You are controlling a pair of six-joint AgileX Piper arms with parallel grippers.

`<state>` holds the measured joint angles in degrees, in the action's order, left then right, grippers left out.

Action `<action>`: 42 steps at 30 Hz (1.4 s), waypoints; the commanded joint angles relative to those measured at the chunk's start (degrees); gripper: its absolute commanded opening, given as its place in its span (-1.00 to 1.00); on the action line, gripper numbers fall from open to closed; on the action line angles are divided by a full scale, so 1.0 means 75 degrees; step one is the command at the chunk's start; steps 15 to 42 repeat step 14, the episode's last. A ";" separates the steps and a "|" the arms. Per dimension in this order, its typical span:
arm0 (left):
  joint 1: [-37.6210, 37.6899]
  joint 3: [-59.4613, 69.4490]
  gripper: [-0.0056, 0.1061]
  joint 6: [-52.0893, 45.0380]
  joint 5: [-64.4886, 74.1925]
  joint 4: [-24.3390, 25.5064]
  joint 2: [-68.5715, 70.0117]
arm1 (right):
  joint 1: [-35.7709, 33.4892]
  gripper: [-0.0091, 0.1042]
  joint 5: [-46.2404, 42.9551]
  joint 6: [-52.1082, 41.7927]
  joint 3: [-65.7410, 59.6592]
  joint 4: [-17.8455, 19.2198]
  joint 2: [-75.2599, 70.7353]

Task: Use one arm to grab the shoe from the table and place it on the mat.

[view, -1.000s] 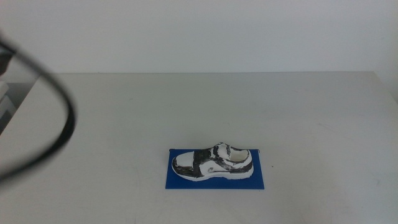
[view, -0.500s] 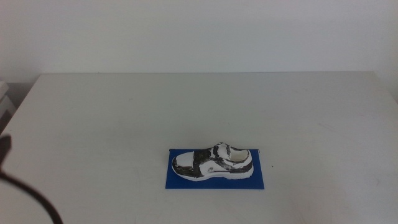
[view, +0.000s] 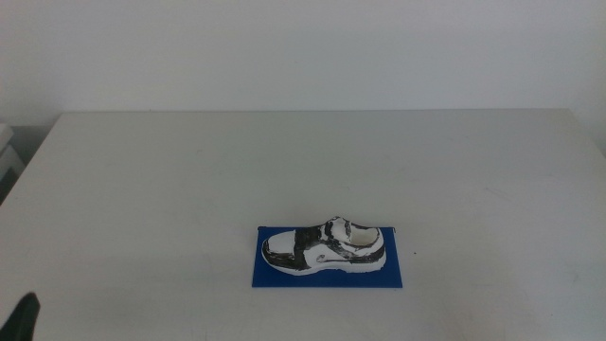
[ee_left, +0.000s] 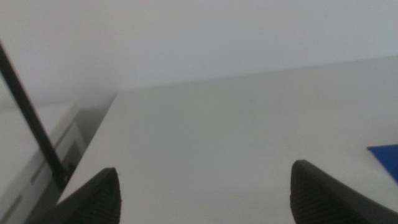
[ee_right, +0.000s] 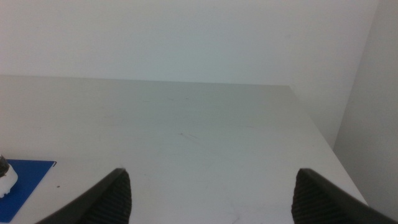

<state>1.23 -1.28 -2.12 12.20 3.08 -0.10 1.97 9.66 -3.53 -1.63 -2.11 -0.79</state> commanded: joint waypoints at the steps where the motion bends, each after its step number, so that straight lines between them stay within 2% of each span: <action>1: -0.0159 0.0066 0.78 0.0400 -0.0676 -0.0025 0.0316 | 0.0036 0.33 -0.0602 -0.0096 0.0073 0.0065 -0.0161; 6: -0.0532 0.0414 0.78 0.0672 -0.0891 -0.0025 0.0316 | 0.0036 0.33 -0.0602 -0.0096 0.0073 0.0065 -0.0161; 42: -0.0532 0.0408 0.78 0.0604 -0.0913 -0.0023 0.0310 | 0.0036 0.33 -0.0602 -0.0096 0.0073 0.0065 -0.0161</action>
